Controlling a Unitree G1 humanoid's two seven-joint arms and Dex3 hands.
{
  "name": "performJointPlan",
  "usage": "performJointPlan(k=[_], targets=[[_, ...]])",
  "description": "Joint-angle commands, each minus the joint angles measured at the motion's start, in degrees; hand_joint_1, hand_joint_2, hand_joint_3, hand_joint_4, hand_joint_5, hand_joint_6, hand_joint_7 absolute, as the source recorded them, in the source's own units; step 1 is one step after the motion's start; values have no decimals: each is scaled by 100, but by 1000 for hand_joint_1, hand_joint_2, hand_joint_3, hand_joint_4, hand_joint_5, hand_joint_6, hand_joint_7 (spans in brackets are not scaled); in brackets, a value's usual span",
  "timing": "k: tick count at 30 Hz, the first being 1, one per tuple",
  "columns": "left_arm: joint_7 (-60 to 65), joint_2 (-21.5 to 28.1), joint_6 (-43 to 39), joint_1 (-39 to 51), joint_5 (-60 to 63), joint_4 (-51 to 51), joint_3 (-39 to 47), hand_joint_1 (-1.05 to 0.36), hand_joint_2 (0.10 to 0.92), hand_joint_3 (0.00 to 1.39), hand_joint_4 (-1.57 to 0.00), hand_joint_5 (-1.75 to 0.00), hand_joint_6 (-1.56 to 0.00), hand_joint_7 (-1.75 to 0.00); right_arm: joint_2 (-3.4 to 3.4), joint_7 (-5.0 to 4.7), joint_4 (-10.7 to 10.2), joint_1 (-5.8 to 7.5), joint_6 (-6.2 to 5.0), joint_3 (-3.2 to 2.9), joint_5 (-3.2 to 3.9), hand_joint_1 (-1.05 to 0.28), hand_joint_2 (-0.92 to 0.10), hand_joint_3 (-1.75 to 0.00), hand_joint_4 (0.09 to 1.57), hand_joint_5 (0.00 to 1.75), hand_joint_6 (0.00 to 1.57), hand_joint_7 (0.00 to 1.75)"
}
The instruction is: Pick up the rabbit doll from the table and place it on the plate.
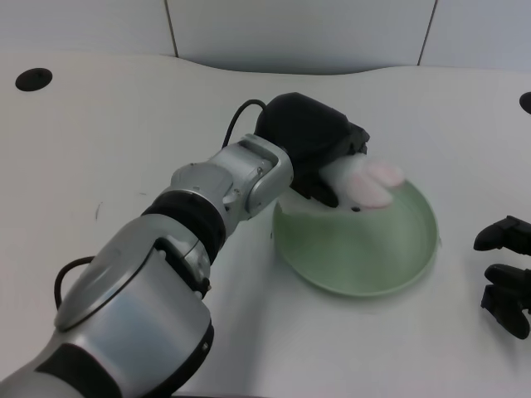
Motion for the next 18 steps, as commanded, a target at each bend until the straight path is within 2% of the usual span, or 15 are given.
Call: performJointPlan(k=[1,4,7,9,11,12,13,14,15,16,17,18], targets=[[-403,42,107,-22,-277,7,257,-764,921,533,-211,-327,-333,-24,-37,83,-59,54,-164,99,-46,-392,-921,-97,1317,1746,651,1746],[-496,38,197,-38,-411,-13,396,-832,921,656,-26,-140,-122,-8,-35,223,-6,23,-169,101,11,-381,-921,-117,1404,1746,813,1746],[-652,77,188,-51,-785,-45,776,-932,921,736,-2,-23,-20,-1,-58,235,10,17,-166,112,13,-389,-917,-109,1413,1746,765,1746],[-674,136,165,-88,-966,-66,981,-1002,921,765,0,-5,-5,0,-67,200,11,38,-353,136,-29,-400,-920,-99,1415,1746,753,1746],[-766,205,159,-154,-1100,-81,1134,-1039,921,785,1,0,0,1,-85,81,-4,72,-684,222,-158,-451,-921,-92,1477,1746,1065,1746],[-863,254,138,-201,-1184,-90,1219,-1043,921,791,1,0,0,1,-88,80,14,68,-738,231,-170,-462,-921,-97,1495,1746,1180,1746],[-948,313,112,-255,-1250,-101,1287,-1046,921,796,1,1,1,1,-80,121,47,49,-704,205,-138,-449,-921,-90,1523,1746,1273,1746],[-1016,369,82,-303,-1301,-113,1347,-1047,921,800,1,1,1,1,-70,187,86,27,-642,167,-88,-435,-921,-84,1540,1746,1294,1746],[-1063,414,55,-341,-1337,-124,1393,-1048,921,803,1,1,1,1,-61,229,116,9,-570,130,-43,-422,-921,-78,1543,1746,1197,1746],[-1102,456,28,-371,-1369,-133,1432,-1048,921,806,1,1,1,1,-53,254,140,-4,-493,93,0,-407,-920,-67,1493,1746,931,1746],[-1150,505,-10,-398,-1405,-145,1469,-1048,921,807,1,1,1,1,-50,305,164,-14,-436,73,27,-398,-920,-58,1440,1746,749,1746],[-1201,549,-46,-419,-1445,-154,1506,-1048,921,809,1,1,1,1,-54,315,173,-19,-420,79,20,-394,-921,-67,1419,1746,716,1746]])
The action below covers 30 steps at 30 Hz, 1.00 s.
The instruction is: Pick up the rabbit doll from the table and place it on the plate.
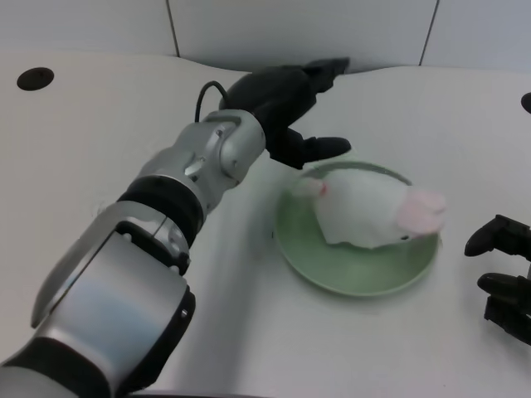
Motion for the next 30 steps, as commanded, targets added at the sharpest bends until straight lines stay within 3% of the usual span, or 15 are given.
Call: performJointPlan(k=[1,3,5,7,8,10,11,14,17,19,20,23,24,26,30], targets=[[-202,171,-147,-234,-137,-80,143,-1048,921,811,1,1,1,1,-68,52,58,-21,82,-41,65,-411,-920,-70,1402,1746,708,1746],[-464,319,-319,-227,-347,-109,346,-1048,921,811,1,1,-6,-3,-75,-30,44,-26,140,-10,38,-426,-915,-56,1421,1746,842,1746],[-989,501,-617,-126,-833,-146,783,-1048,921,777,-13,-7,-28,-13,-66,-29,21,-21,137,-15,56,-414,-919,-64,1460,1746,886,1746],[-1348,625,-847,-11,-1205,-179,1121,-1048,921,754,-56,-30,-54,-25,-59,8,12,-18,89,-23,73,-397,-921,-86,1456,1746,787,1746],[-1488,723,-968,87,-1388,-208,1287,-1048,921,760,-82,-44,-66,-30,-60,-35,-5,-13,49,-10,53,-397,-921,-95,1435,1746,772,1746],[-1957,873,-1115,364,-2019,-271,1849,-1043,921,785,-145,-79,-109,-46,-65,60,44,-58,192,-33,99,-380,-921,-104,1402,1746,819,1746],[-2243,945,-1071,509,-2360,-300,2145,-1042,921,784,-171,-93,-125,-51,-77,31,50,-66,152,-3,58,-385,-921,-102,1426,1746,900,1746],[-2846,1066,-854,810,-3021,-364,2718,-1048,921,779,-241,-127,-155,-56,-117,80,84,-114,298,12,50,-404,-921,-85,1470,1746,1009,1746],[-3729,1205,-468,1145,-3758,-387,3341,-1044,921,767,-232,-120,-146,-43,-139,34,84,-126,244,50,-10,-403,-921,-90,1512,1746,1116,1746],[-4223,1258,-89,1350,-4243,-394,3763,-1031,921,750,-220,-111,-143,-36,-144,0,94,-133,299,58,-21,-402,-921,-94,1527,1746,1099,1746],[-4398,1277,66,1438,-4427,-401,3927,-999,921,747,-250,-123,-161,-40,-143,-10,99,-133,344,52,-14,-382,-921,-93,1502,1746,938,1746],[-4907,1269,728,1783,-5073,-435,4472,-964,921,733,-312,-145,-190,-41,-102,-73,94,-120,508,-15,64,-358,-917,-77,1441,1746,705,1746],[-5050,1251,916,1940,-5235,-468,4598,-958,921,728,-320,-147,-193,-39,-88,-61,87,-114,483,-20,74,-356,-915,-71,1427,1746,654,1746],[-5247,1226,1161,2193,-5420,-547,4730,-946,921,711,-345,-154,-203,-37,-76,-62,78,-114,455,-17,72,-357,-920,-81,1414,1746,600,1746],[-5700,1201,1798,2764,-5772,-779,4904,-913,921,715,-322,-135,-169,-13,-75,-124,104,-151,531,-4,54,-371,-920,-73,1359,1746,612,1746]])
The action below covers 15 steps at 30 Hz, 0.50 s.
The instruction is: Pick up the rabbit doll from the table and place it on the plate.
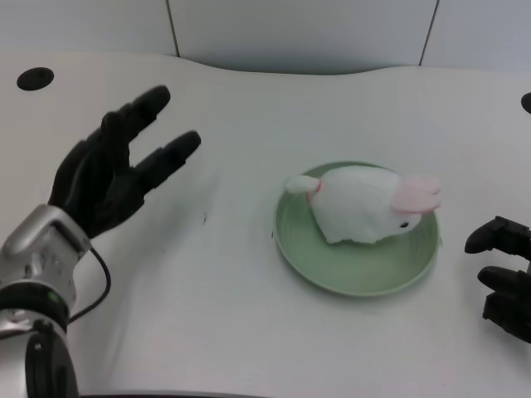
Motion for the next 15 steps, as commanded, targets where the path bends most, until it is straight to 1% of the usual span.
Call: performJointPlan(k=[1,2,3,4,5,6,7,8,9,10,11,12,13,14,15], targets=[[-488,35,487,530,-275,-309,139,-903,921,732,-310,-128,-151,-7,-68,-10,45,-25,89,-24,13,-377,-921,-74,1360,1746,635,1746],[-581,32,571,675,-312,-413,138,-888,921,759,-311,-127,-143,-5,-70,-5,52,-31,94,-22,11,-375,-921,-72,1375,1746,703,1746],[-648,25,624,847,-337,-546,120,-880,921,775,-308,-125,-140,-4,-72,-25,44,-26,57,-10,-8,-376,-921,-75,1387,1746,747,1746],[-711,18,680,1003,-362,-673,104,-872,921,790,-307,-124,-139,-3,-74,-13,39,-20,2,-2,-18,-380,-921,-78,1395,1746,783,1746],[-753,15,749,1121,-392,-782,94,-866,921,796,-310,-125,-140,-4,-72,0,39,-17,-8,-12,-7,-373,-919,-94,1410,1746,790,1746],[-784,16,822,1206,-426,-872,93,-860,921,789,-308,-125,-141,-4,-75,26,57,-29,75,-36,26,-366,-919,-95,1399,1746,721,1746],[-800,27,870,1240,-452,-917,105,-853,921,777,-305,-123,-141,-4,-78,46,71,-36,107,-46,39,-363,-917,-88,1366,1746,666,1746],[-802,34,907,1260,-470,-956,111,-847,921,750,-305,-122,-143,-4,-80,56,80,-40,127,-51,44,-367,-919,-84,1359,1746,687,1746],[-773,47,867,1230,-486,-964,131,-842,921,738,-307,-122,-149,-6,-80,25,82,-38,154,-56,43,-368,-920,-80,1352,1746,679,1746],[-744,59,822,1197,-496,-961,142,-835,921,728,-311,-124,-158,-10,-78,1,80,-34,156,-57,39,-366,-919,-76,1337,1746,648,1746],[-686,82,756,1138,-513,-917,167,-831,921,722,-313,-125,-166,-13,-79,-91,65,-19,145,-46,11,-366,-919,-74,1329,1746,631,1746],[-647,98,710,1097,-525,-881,184,-824,921,696,-322,-129,-186,-20,-79,-157,53,-9,134,-36,-9,-378,-911,-65,1324,1746,615,1746],[-574,103,620,1049,-531,-787,219,-822,921,686,-325,-130,-193,-22,-84,-203,50,-6,188,-36,-9,-383,-908,-61,1322,1746,610,1746],[-520,106,554,1014,-534,-704,248,-820,921,673,-350,-143,-211,-27,-86,-229,48,-4,221,-40,-2,-372,-907,-53,1340,1746,586,1746],[-479,110,501,987,-524,-605,268,-819,921,667,-364,-149,-214,-26,-84,-269,38,6,211,-44,2,-370,-908,-49,1343,1746,569,1746]])
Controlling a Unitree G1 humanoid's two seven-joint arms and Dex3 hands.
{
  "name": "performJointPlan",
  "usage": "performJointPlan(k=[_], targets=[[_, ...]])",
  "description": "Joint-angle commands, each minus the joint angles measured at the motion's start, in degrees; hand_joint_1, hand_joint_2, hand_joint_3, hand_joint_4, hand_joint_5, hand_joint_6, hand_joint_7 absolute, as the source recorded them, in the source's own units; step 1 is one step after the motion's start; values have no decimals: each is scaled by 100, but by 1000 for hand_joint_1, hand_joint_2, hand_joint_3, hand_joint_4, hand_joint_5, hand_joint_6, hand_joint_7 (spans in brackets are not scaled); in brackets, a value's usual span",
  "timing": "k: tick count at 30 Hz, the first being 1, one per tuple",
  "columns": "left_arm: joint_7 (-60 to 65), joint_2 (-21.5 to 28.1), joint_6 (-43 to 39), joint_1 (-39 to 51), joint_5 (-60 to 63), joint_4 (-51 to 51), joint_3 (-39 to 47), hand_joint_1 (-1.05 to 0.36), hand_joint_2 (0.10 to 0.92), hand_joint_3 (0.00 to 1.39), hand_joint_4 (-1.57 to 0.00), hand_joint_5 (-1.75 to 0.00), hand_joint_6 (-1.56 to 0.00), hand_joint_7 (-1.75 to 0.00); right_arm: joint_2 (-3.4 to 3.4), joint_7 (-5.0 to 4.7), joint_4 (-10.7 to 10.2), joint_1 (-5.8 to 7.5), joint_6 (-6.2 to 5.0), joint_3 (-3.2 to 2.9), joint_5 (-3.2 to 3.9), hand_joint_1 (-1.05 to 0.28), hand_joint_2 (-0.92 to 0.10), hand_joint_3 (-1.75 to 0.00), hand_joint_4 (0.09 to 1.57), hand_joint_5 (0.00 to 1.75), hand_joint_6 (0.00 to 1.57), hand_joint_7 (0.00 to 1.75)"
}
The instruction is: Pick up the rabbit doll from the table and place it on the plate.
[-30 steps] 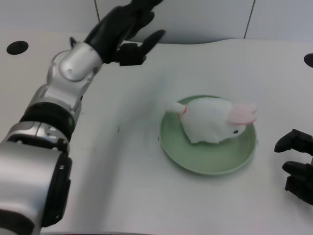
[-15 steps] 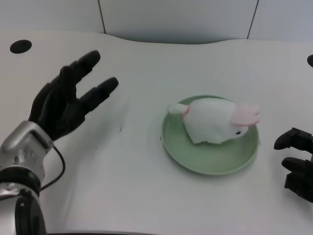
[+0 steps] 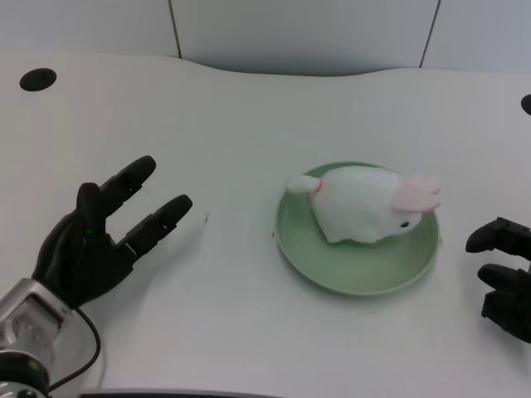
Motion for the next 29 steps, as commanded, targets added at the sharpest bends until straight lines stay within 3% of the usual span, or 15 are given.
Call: performJointPlan(k=[1,3,10,12,14,16,21,23,24,25,27,29], targets=[[168,124,-190,-130,-15,283,87,-817,921,663,-374,-155,-211,-23,-83,-179,-9,26,118,-50,15,-370,-909,-46,1339,1746,551,1746],[183,166,-166,-168,24,420,77,-812,921,646,-401,-169,-217,-22,-96,-241,1,2,221,-53,18,-363,-897,-29,1266,1746,515,1746],[115,190,-133,-240,125,579,-3,-795,921,588,-492,-212,-307,-51,-131,-172,7,-1,230,-73,42,-348,-920,-37,1199,1746,431,1746],[54,190,-76,-241,129,594,-25,-787,921,571,-510,-219,-332,-56,-143,-250,-15,10,217,-55,11,-351,-914,-33,1169,1746,422,1746],[29,189,-63,-236,140,594,-48,-782,921,562,-520,-222,-339,-54,-150,-202,0,-9,212,-31,-10,-349,-916,-39,1212,1746,504,1746],[29,192,-63,-239,148,597,-65,-780,921,555,-528,-223,-339,-48,-143,-124,14,-6,232,-60,33,-343,-919,-44,1265,1746,549,1746],[93,196,-46,-252,150,596,-74,-778,921,546,-533,-220,-341,-40,-138,-68,18,-1,238,-92,69,-341,-920,-43,1272,1746,545,1746],[209,201,3,-275,151,592,-66,-771,921,504,-633,-284,-445,-73,-140,-63,16,-1,183,-82,54,-351,-918,-40,1280,1746,440,1746],[249,204,-3,-278,164,588,-70,-770,921,495,-655,-301,-471,-79,-144,-105,7,-2,232,-83,53,-355,-914,-36,1284,1746,434,1746],[267,206,-12,-278,173,584,-74,-768,921,489,-621,-448,-522,-55,-147,-140,0,-4,274,-83,51,-351,-907,-28,1266,1746,420,1746],[256,214,-15,-276,179,582,-72,-758,921,479,-561,-666,-595,-42,-149,-217,-39,24,207,-57,13,-360,-903,-23,1251,1746,433,1746],[258,217,-49,-271,213,576,-87,-740,921,465,-526,-907,-721,-70,-142,-191,-26,30,192,-74,39,-352,-911,-24,1247,1746,443,1746]])
